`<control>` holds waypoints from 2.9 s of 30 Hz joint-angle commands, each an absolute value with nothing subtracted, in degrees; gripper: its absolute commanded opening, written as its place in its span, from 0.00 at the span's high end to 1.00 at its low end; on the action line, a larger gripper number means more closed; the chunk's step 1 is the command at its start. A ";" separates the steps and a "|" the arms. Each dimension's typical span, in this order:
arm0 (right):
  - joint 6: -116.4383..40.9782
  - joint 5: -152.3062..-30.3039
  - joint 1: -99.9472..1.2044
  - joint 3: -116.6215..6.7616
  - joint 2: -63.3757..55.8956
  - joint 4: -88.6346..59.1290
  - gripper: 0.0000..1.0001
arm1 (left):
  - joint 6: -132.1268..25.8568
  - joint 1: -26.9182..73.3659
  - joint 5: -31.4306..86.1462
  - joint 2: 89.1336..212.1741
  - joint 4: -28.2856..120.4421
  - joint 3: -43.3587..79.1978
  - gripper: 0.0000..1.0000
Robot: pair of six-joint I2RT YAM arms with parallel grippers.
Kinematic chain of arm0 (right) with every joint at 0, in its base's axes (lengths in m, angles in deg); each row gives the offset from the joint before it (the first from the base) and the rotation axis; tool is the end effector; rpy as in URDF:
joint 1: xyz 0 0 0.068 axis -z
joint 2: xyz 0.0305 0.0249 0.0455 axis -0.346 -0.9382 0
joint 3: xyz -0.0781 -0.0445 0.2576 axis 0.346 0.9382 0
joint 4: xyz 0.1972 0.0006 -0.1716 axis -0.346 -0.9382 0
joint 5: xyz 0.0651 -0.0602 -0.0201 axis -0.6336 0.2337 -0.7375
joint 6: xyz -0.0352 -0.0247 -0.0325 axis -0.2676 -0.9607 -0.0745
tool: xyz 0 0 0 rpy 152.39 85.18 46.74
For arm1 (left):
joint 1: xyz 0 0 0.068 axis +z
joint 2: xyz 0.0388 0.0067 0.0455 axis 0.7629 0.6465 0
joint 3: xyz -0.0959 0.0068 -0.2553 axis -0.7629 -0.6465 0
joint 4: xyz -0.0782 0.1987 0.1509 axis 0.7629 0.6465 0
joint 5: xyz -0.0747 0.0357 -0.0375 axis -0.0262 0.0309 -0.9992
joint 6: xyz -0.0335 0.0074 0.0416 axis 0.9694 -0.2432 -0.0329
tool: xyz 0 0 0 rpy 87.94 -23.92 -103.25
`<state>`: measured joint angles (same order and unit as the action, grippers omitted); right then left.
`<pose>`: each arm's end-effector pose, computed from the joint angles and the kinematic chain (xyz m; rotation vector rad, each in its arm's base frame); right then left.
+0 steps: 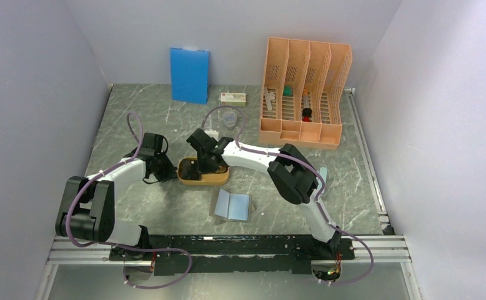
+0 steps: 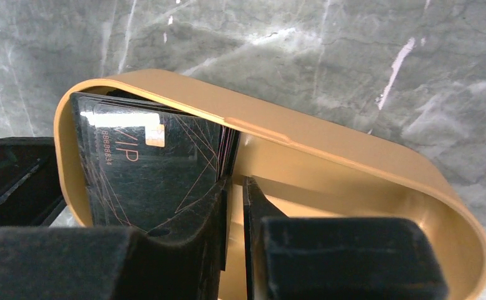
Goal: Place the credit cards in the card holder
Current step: Adjust the credit card in the storage box.
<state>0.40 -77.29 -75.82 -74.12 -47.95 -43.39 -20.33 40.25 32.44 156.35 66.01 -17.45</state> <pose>0.2685 0.3848 0.1621 -0.2082 2.6745 0.4629 0.2439 -0.0427 0.1493 -0.7947 2.5893 -0.3713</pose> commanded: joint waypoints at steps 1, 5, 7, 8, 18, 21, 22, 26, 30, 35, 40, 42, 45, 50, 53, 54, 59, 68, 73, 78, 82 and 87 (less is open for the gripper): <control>0.63 -80.61 -76.33 -74.10 -48.58 -39.88 0.83 | -20.42 39.88 31.07 156.07 64.95 -16.98 0.90; 1.36 -79.83 -76.26 -72.85 -47.67 -40.07 0.83 | -20.75 39.88 31.64 155.73 66.06 -16.36 0.90; 1.86 -79.04 -75.89 -71.32 -46.25 -40.49 0.82 | -20.77 39.88 32.77 155.16 67.35 -15.85 0.90; 2.00 -78.99 -75.61 -70.32 -45.51 -40.44 0.81 | -20.85 39.88 33.33 154.81 67.89 -15.58 0.90; 2.22 -79.82 -73.05 -62.37 -38.63 -36.76 0.77 | -21.63 40.76 34.41 152.79 71.89 -12.64 0.89; 1.85 -80.67 -72.80 -61.80 -38.42 -35.73 0.76 | -21.93 40.85 34.56 151.19 72.71 -11.65 0.89; 1.79 -81.14 -72.73 -61.74 -38.72 -35.51 0.76 | -22.10 40.85 34.67 150.66 72.90 -11.27 0.89; 1.60 -82.62 -72.69 -62.85 -40.60 -35.41 0.75 | -23.02 40.85 35.40 150.40 73.52 -10.45 0.89; 1.52 -83.30 -72.71 -63.48 -41.57 -34.73 0.75 | -23.35 40.85 35.41 150.20 73.50 -10.46 0.90; 1.11 -83.31 -73.18 -65.18 -42.85 -34.77 0.74 | -23.95 40.80 32.49 147.09 70.99 -10.37 0.90; 1.03 -84.67 -73.74 -66.13 -43.95 -34.67 0.73 | -25.48 40.31 26.83 146.92 68.24 -10.34 0.87; 1.11 -84.49 -73.91 -66.64 -44.15 -35.05 0.71 | -26.13 39.56 25.37 146.97 67.30 -10.54 0.84; 1.98 -83.75 -73.92 -65.19 -42.78 -34.72 0.69 | -26.79 39.01 25.39 146.87 67.32 -10.61 0.81; 3.53 -80.36 -73.39 -61.31 -38.22 -33.44 0.60 | -26.73 39.09 30.49 146.32 70.98 -9.52 0.80; 4.32 -82.63 -72.89 -58.05 -35.75 -28.82 0.53 | -26.07 39.30 32.57 145.35 71.65 -9.57 0.80; 4.54 -83.23 -72.78 -57.00 -35.09 -26.71 0.50 | -25.97 39.49 32.50 145.04 71.29 -9.90 0.80; 5.29 -90.00 -72.76 -55.41 -35.56 -19.51 0.40 | -26.31 39.87 31.39 145.69 70.34 -11.25 0.80; 6.37 -91.56 -72.52 -57.15 -38.74 -18.35 0.40 | -26.83 40.23 30.57 148.64 69.36 -12.76 0.82; 6.67 -91.54 -72.46 -58.38 -40.48 -19.56 0.48 | -26.69 40.31 31.23 150.55 69.80 -12.75 0.83; 6.60 -91.92 -72.39 -59.21 -41.94 -20.51 0.57 | -26.36 40.32 30.80 151.91 69.23 -13.32 0.83; 6.78 -91.99 -72.11 -59.04 -42.54 -20.96 0.66 | -26.26 40.32 30.82 152.49 69.18 -13.16 0.84; 6.83 -91.44 -71.69 -57.51 -41.93 -21.48 0.80 | -26.18 40.32 31.31 152.92 69.45 -13.03 0.84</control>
<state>6.68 -91.48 -72.19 -58.17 -40.74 -19.79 -25.95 40.03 30.73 152.33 70.27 -12.75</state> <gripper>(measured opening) 0.250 0.166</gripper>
